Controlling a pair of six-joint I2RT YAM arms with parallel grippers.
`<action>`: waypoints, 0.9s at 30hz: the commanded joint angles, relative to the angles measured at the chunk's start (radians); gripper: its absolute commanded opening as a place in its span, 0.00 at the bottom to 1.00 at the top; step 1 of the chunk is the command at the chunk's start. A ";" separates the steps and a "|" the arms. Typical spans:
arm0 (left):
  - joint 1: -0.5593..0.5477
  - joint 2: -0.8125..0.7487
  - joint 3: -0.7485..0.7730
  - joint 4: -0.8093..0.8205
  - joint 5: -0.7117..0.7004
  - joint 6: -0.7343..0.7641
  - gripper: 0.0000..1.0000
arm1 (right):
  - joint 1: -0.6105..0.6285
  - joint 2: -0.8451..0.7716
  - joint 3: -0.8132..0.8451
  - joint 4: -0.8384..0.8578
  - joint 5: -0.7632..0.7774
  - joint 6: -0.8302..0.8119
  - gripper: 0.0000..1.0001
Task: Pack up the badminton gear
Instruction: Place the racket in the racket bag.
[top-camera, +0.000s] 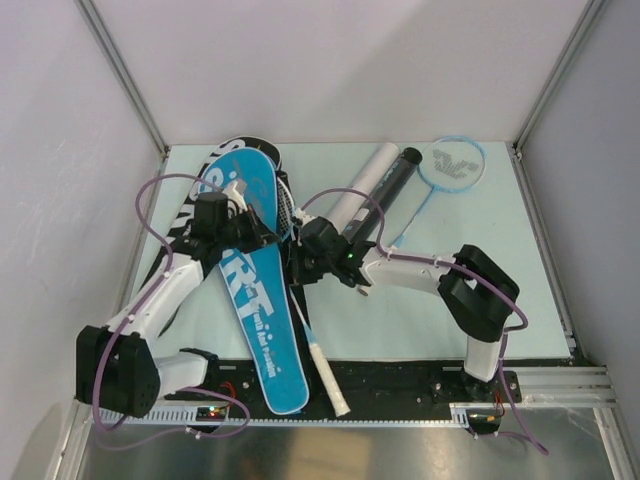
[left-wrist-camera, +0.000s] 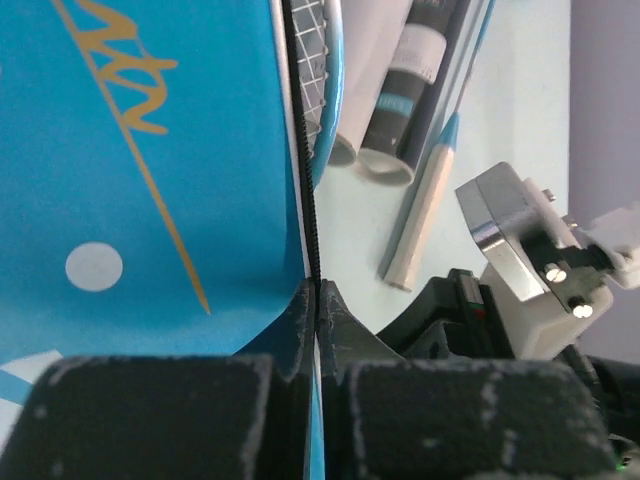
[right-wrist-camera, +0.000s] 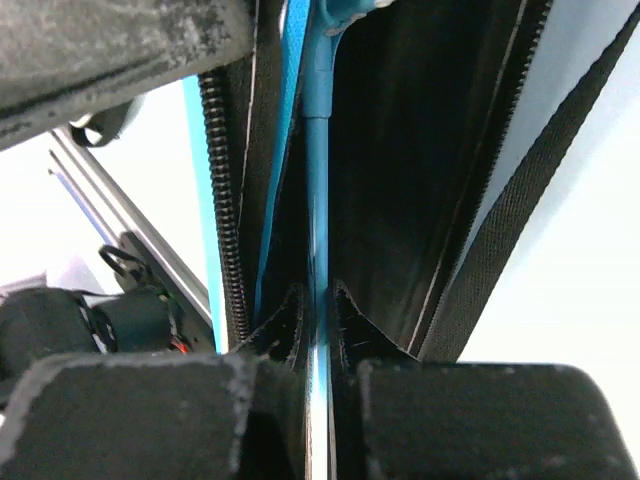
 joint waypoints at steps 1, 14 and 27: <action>-0.010 -0.067 -0.054 0.026 -0.020 -0.144 0.00 | -0.047 0.032 0.013 0.290 0.114 0.137 0.00; -0.016 -0.117 -0.113 0.000 -0.105 -0.137 0.43 | -0.080 0.175 0.013 0.481 0.153 0.278 0.00; -0.241 -0.177 -0.161 -0.182 -0.431 -0.110 0.61 | -0.090 0.217 0.014 0.555 0.130 0.341 0.00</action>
